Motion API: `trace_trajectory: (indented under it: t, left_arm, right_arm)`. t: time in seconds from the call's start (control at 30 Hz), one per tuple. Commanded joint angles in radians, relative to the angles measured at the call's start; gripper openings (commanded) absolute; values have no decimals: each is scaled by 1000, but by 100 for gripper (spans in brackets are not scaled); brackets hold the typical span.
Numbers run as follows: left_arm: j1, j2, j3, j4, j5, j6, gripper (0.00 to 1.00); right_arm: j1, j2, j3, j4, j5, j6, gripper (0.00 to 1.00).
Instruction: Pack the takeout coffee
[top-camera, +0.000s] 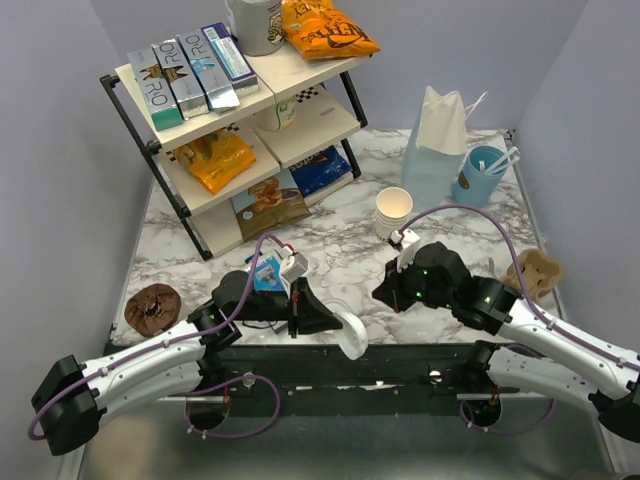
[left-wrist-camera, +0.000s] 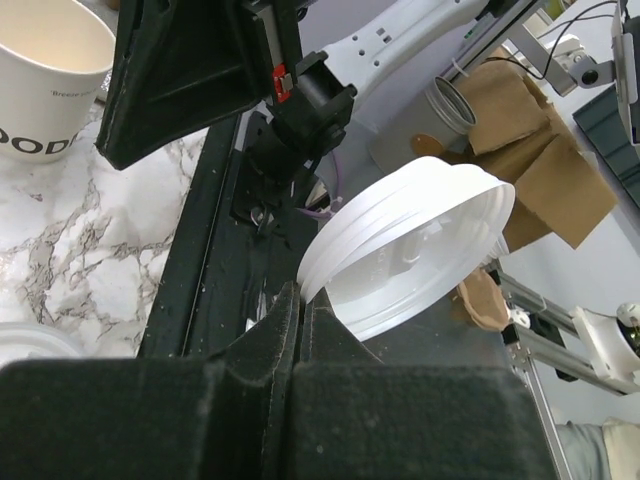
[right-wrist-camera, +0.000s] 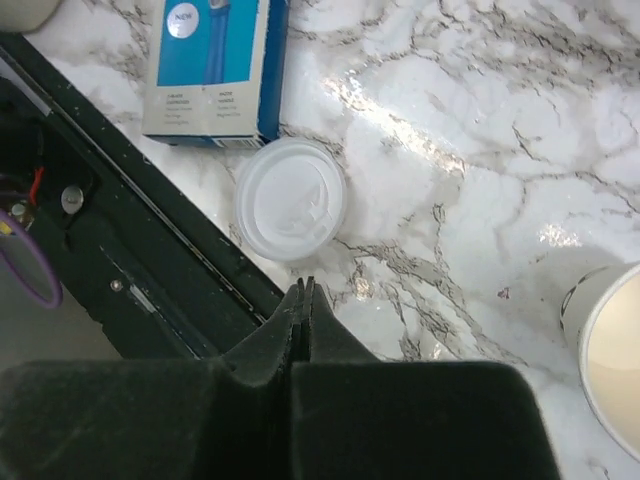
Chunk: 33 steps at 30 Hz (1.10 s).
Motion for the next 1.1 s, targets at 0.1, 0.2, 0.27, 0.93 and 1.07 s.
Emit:
trace_trajectory:
  t: [0.1,0.2,0.27,0.93,1.07]
  left_arm:
    - [1,20,42,-36,-40,13,0]
    - [1,17,46,-94,-120,16,0]
    - [1,11,65,-180,-239,13,0]
    - [-2,169,187,-551,-704,-138,0]
    - [-2,198,216,-600,-745,-140,0]
  right_arm:
    - [1,-100,4,95,-130,-6,35]
    - [-1,-174,4,101,-208,9,49]
    - [-1,-200,10,84,-208,25,59]
    - [1,50,70,132,-136,52,67]
    - [-1,113,75,210,-196,54,67]
